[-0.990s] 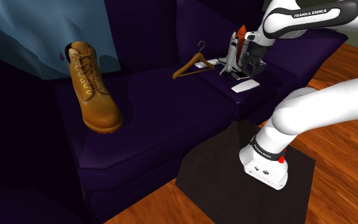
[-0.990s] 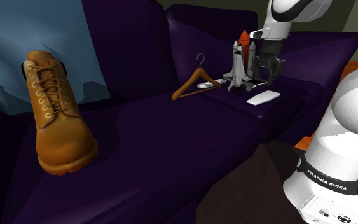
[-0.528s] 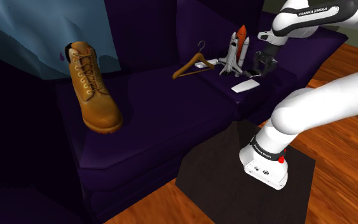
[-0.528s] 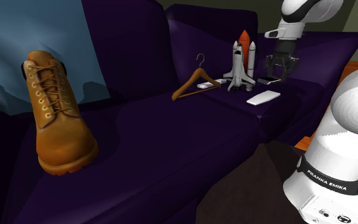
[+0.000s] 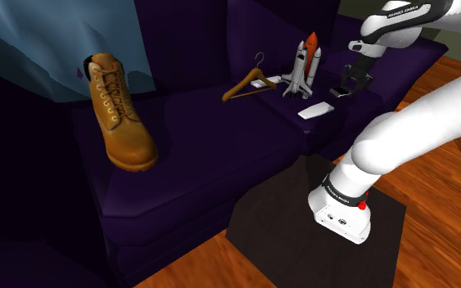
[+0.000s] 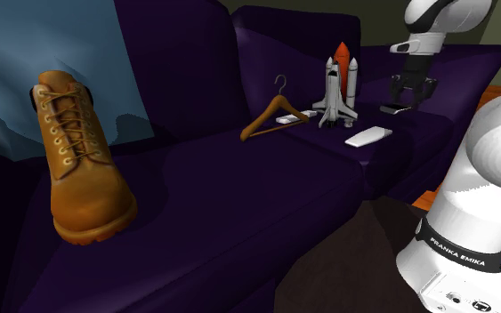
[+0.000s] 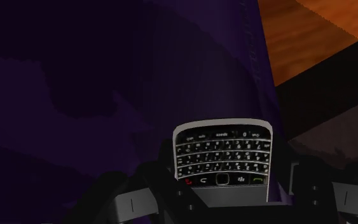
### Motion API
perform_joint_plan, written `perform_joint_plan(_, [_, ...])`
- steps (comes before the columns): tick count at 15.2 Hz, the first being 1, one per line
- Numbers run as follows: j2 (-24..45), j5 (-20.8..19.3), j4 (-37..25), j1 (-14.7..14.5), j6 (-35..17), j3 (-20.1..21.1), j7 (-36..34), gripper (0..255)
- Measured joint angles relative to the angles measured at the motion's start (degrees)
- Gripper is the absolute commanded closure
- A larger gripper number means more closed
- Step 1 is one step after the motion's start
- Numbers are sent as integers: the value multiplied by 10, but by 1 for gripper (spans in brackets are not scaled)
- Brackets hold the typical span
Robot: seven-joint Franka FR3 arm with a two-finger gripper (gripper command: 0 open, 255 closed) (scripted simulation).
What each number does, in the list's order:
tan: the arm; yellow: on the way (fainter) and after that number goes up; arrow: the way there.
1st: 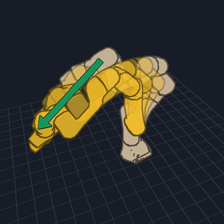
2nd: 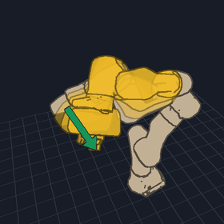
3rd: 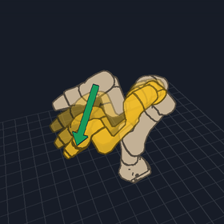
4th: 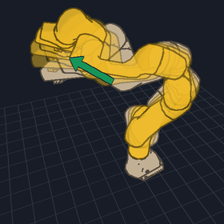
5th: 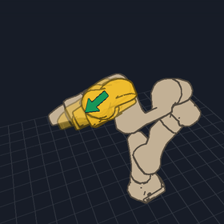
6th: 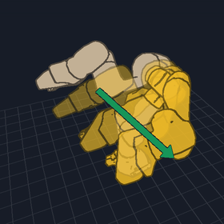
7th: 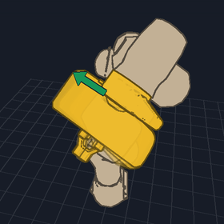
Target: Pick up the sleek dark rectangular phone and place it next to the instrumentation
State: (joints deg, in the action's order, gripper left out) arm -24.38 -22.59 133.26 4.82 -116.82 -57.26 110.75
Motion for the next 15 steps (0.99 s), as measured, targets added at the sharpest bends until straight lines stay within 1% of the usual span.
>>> perform_joint_plan(10, [51,15,37,-30,-87,-65,28,255])
perform_joint_plan(13, [73,28,47,-47,-115,-89,39,255])
perform_joint_plan(15, [79,31,50,-50,-124,-95,42,255])
